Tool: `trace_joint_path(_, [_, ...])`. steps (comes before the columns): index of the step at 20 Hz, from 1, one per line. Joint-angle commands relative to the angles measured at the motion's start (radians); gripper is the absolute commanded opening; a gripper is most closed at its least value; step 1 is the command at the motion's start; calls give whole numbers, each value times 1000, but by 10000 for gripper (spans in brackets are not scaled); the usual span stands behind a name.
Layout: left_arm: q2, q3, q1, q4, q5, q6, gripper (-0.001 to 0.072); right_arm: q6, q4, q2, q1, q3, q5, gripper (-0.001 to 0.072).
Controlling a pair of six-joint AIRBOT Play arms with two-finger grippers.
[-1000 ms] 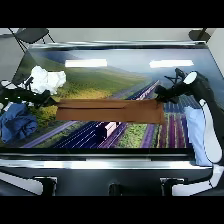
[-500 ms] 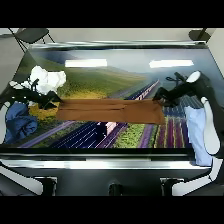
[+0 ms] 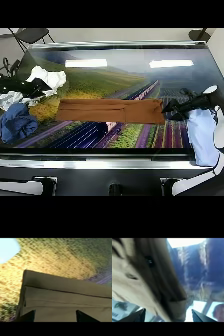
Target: Fold the shirts.
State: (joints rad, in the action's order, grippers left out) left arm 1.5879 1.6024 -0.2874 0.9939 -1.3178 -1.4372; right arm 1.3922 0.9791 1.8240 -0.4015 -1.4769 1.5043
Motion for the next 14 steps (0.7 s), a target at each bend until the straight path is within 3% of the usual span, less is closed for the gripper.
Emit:
trace_joint_path(1, [-73,1,39,5,-2,0,599,-78,-175,74,-12,19,-16,712])
trace_joint_path(4, [-94,1,80,4,-2,-4,599,-106,-291,127,-11,19,-22,715])
trace_joint_path(9, [-94,1,167,4,-2,-14,599,-101,-255,149,50,19,-85,688])
trace_joint_path(10, [-93,1,187,4,-2,-14,599,-85,-249,148,71,18,-103,586])
trace_joint_path(11, [-93,0,211,5,-2,-14,590,-77,-249,143,90,14,-108,399])
trace_joint_path(12, [-91,0,236,5,-2,-9,584,-64,-248,130,104,14,-109,169])
trace_joint_path(13, [-87,-1,268,5,1,9,404,-51,-246,108,114,14,-109,57])
trace_joint_path(14, [-83,-11,303,4,13,28,129,-32,-241,73,124,14,-113,34])
